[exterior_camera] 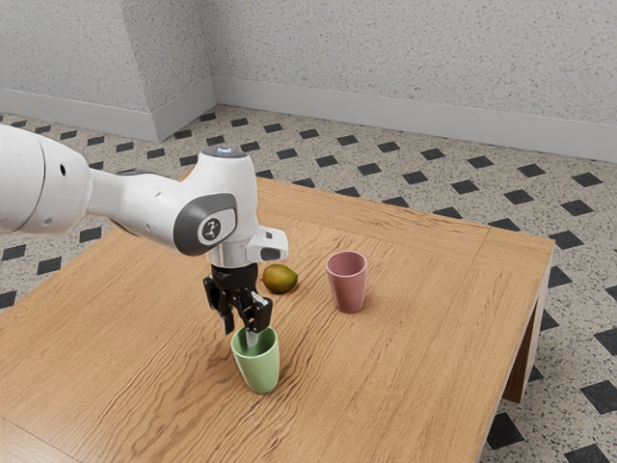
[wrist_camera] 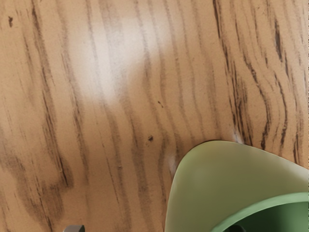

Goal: Place the left cup onto the right cup

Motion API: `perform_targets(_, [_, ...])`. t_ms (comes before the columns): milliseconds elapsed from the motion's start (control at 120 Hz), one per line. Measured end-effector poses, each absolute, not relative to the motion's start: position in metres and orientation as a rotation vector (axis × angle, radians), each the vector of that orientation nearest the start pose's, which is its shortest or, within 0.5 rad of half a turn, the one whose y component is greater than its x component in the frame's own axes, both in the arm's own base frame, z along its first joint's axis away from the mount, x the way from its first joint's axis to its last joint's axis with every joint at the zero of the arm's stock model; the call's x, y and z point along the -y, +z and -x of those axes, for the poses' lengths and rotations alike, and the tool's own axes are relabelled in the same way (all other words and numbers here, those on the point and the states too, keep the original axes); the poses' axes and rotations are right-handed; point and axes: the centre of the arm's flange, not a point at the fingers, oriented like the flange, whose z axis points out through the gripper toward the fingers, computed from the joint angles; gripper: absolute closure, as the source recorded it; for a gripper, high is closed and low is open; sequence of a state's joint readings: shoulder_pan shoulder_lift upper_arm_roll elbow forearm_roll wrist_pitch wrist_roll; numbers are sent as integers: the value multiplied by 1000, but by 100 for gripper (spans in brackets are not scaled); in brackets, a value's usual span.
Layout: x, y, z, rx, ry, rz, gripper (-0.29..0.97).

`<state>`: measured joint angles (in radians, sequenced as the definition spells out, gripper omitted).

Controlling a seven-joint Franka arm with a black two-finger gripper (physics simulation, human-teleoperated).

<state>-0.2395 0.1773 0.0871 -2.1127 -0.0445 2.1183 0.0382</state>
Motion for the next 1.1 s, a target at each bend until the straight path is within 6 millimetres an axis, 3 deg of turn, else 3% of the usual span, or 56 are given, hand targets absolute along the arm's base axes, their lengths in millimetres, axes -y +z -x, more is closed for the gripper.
perform_targets(1100, [90,314,-542,-269,283,3126,57])
